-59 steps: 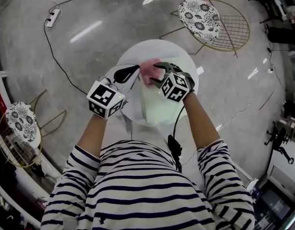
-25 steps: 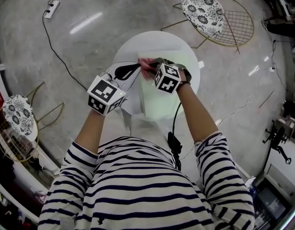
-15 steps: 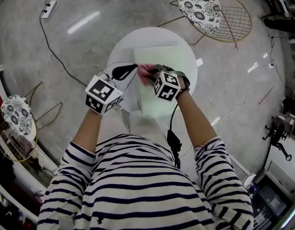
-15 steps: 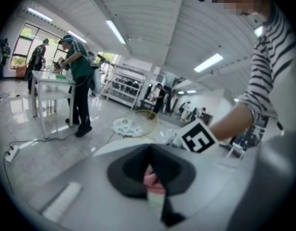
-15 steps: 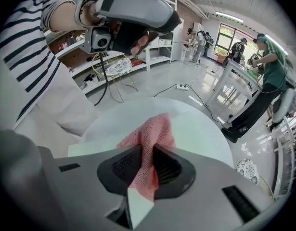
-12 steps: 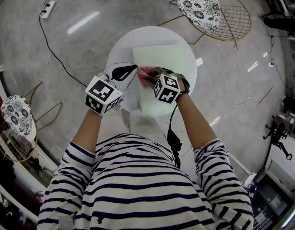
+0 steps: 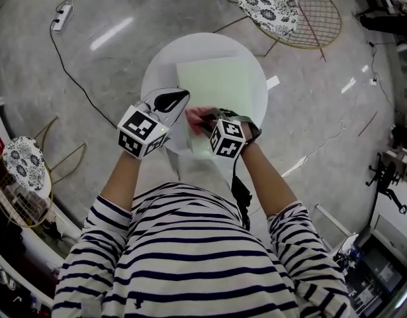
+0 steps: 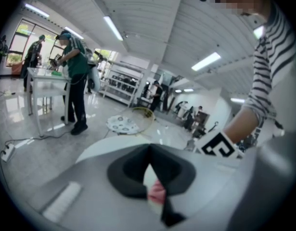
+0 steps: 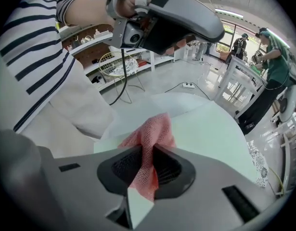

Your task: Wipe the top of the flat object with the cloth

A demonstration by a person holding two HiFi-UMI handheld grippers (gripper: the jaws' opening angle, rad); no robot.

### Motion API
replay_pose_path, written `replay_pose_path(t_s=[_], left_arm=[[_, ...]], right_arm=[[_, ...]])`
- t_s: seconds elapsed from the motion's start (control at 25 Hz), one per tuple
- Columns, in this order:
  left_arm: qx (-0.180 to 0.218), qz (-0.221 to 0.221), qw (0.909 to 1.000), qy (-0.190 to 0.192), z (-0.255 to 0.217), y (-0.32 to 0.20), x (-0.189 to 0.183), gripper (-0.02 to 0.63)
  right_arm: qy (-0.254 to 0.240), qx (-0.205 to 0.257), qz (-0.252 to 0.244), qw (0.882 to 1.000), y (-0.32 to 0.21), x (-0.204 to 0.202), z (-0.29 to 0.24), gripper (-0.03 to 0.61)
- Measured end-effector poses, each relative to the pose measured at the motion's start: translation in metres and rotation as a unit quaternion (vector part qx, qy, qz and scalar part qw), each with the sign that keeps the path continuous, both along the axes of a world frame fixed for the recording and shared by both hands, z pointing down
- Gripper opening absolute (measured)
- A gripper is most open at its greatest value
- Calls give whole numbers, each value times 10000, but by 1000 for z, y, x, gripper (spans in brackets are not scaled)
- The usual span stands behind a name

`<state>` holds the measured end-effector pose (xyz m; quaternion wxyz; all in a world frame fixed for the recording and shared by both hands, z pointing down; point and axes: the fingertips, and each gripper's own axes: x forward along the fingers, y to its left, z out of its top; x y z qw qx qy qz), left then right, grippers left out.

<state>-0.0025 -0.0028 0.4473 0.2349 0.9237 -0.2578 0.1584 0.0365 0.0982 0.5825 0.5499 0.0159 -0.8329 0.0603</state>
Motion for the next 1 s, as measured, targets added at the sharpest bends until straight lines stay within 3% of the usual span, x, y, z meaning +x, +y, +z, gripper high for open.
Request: replay_pose_path(t_s=[0.52,0.8,1.0], left_arm=[[-8,143,9999,10,0,6,18,6],[-8,268,9996,-32,1,10,28,6],[-11,377,9992,-94,3,13,34,6]], right_arm=[[8,-477,41,9989,64,17,2,69],[-28,-450,44,9990,69,18,2,69],[-7,-387,315,9988,59,28,3,69]])
